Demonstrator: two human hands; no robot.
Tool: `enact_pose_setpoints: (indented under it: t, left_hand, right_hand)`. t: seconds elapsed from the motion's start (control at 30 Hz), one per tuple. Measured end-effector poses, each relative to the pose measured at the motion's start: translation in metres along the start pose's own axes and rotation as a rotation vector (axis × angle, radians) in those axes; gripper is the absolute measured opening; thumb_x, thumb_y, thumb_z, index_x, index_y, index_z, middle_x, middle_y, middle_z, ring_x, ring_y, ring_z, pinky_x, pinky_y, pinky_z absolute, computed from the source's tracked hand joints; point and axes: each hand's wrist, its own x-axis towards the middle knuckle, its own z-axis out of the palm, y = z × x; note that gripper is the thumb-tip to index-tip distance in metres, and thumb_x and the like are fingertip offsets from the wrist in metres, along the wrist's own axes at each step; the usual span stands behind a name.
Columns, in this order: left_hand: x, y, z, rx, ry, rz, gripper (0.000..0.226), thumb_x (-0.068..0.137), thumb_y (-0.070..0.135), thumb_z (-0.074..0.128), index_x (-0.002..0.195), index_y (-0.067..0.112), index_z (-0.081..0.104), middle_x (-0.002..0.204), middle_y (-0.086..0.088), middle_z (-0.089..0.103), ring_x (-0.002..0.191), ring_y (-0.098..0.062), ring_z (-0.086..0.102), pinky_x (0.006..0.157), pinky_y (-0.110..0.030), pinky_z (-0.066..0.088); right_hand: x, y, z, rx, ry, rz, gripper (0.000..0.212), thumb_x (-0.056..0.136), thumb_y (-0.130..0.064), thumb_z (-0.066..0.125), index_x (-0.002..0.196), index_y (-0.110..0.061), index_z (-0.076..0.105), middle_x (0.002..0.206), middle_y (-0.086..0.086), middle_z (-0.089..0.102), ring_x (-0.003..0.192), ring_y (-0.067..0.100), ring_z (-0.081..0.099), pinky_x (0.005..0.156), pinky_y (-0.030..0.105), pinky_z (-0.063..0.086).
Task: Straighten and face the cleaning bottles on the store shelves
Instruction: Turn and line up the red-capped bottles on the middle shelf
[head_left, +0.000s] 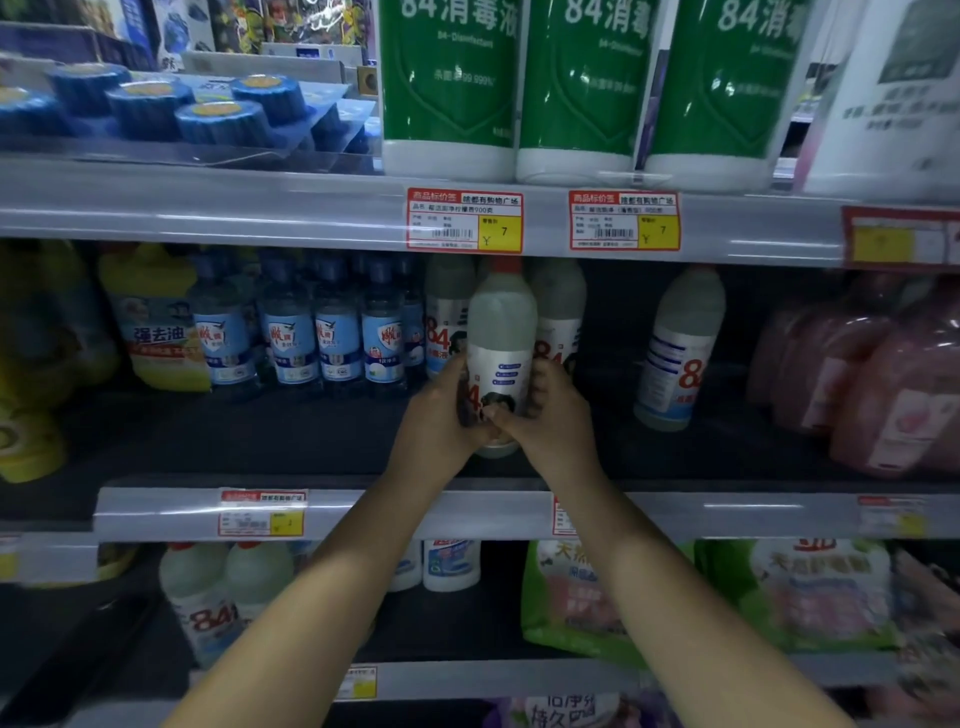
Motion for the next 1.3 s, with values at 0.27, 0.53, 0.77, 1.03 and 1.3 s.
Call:
enact_pose_setpoints:
  t: [0.27, 0.53, 0.77, 1.03, 1.3]
  left_hand:
    - [0.018, -0.012, 0.018, 0.009, -0.079, -0.081, 0.062, 0.068, 0.021, 0.070, 0.126, 0.015, 0.047, 0.119, -0.006, 0.058, 0.110, -0.015, 0.055, 0.091, -0.029, 0.049]
    - [0.008, -0.013, 0.019, -0.020, -0.034, -0.114, 0.065, 0.081, 0.017, 0.067, 0.136, 0.017, 0.033, 0.124, -0.002, 0.058, 0.107, -0.010, 0.056, 0.081, -0.015, 0.041]
    - [0.005, -0.019, 0.017, 0.060, 0.063, -0.059, 0.038, 0.079, 0.009, 0.062, 0.117, 0.009, 0.057, 0.107, -0.008, 0.068, 0.096, -0.019, 0.064, 0.083, -0.033, 0.053]
    - [0.006, -0.018, 0.016, 0.118, -0.011, 0.016, 0.042, 0.079, 0.010, 0.060, 0.121, 0.013, 0.055, 0.105, -0.006, 0.067, 0.082, -0.009, 0.059, 0.061, -0.003, 0.038]
    - [0.006, -0.015, 0.016, 0.147, -0.058, 0.041, 0.041, 0.083, 0.010, 0.057, 0.124, 0.010, 0.051, 0.110, -0.009, 0.064, 0.085, -0.009, 0.055, 0.061, -0.001, 0.035]
  right_hand:
    - [0.009, 0.015, 0.008, -0.123, 0.126, -0.015, 0.037, 0.074, -0.011, 0.075, 0.108, -0.006, 0.061, 0.103, 0.010, 0.068, 0.092, 0.021, 0.065, 0.081, 0.035, 0.054]
    - [0.006, 0.019, 0.011, -0.266, 0.167, -0.065, 0.036, 0.081, -0.016, 0.068, 0.115, -0.007, 0.059, 0.110, 0.009, 0.065, 0.099, 0.021, 0.063, 0.085, 0.035, 0.053]
    - [0.000, 0.022, 0.012, -0.281, 0.210, -0.178, 0.026, 0.084, -0.012, 0.064, 0.108, -0.006, 0.063, 0.101, 0.010, 0.070, 0.090, 0.021, 0.067, 0.076, 0.032, 0.055]
    - [0.006, 0.021, 0.013, -0.432, 0.029, -0.186, 0.045, 0.092, -0.017, 0.052, 0.135, -0.007, 0.044, 0.118, 0.014, 0.061, 0.107, 0.023, 0.058, 0.088, 0.029, 0.049]
    - [0.010, 0.021, 0.012, -0.459, -0.109, -0.048, 0.067, 0.093, -0.016, 0.049, 0.149, -0.012, 0.012, 0.149, 0.011, 0.031, 0.132, 0.022, 0.036, 0.103, 0.024, 0.033]
